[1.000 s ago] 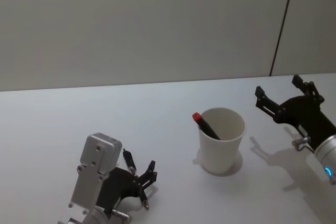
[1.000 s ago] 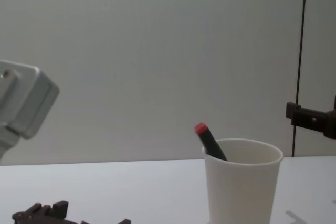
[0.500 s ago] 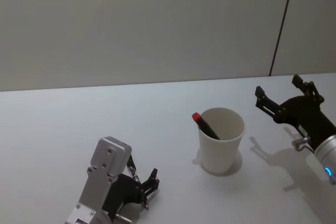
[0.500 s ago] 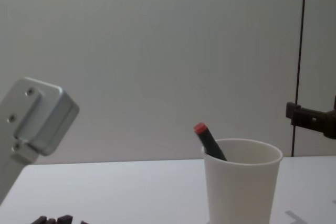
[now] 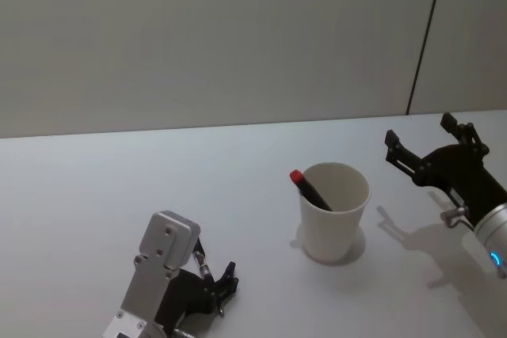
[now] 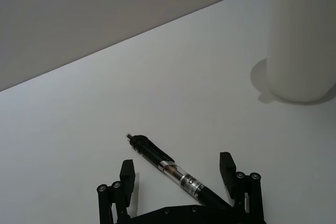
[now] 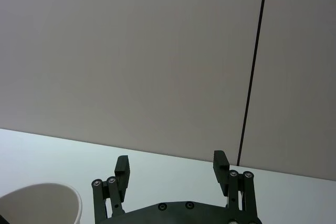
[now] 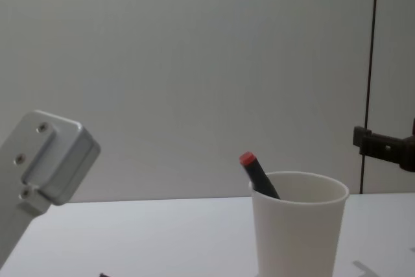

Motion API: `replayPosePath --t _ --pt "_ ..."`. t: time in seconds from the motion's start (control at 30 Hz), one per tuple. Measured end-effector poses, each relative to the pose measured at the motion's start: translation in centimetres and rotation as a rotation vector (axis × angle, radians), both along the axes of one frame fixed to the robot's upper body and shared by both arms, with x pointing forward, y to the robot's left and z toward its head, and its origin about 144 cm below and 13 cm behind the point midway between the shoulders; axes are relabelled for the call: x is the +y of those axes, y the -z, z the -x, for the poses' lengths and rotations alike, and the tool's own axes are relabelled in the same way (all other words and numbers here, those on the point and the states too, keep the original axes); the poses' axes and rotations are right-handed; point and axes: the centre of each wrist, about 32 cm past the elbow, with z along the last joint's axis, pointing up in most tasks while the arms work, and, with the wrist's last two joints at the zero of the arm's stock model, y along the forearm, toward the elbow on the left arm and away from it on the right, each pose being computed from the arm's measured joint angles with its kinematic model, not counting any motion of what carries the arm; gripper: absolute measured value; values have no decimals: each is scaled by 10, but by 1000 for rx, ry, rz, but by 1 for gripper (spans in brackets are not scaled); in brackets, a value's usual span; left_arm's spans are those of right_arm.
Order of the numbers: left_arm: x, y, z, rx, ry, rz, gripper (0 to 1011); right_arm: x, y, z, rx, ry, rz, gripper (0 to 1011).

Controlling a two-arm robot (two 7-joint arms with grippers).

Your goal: Place the pen into the pen holder.

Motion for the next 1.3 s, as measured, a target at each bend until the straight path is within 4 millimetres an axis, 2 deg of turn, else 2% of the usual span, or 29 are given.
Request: replayPosePath --t 1.3 --pt "-4 2 0 65 -16 16 1001 0 0 0 0 0 0 1001"
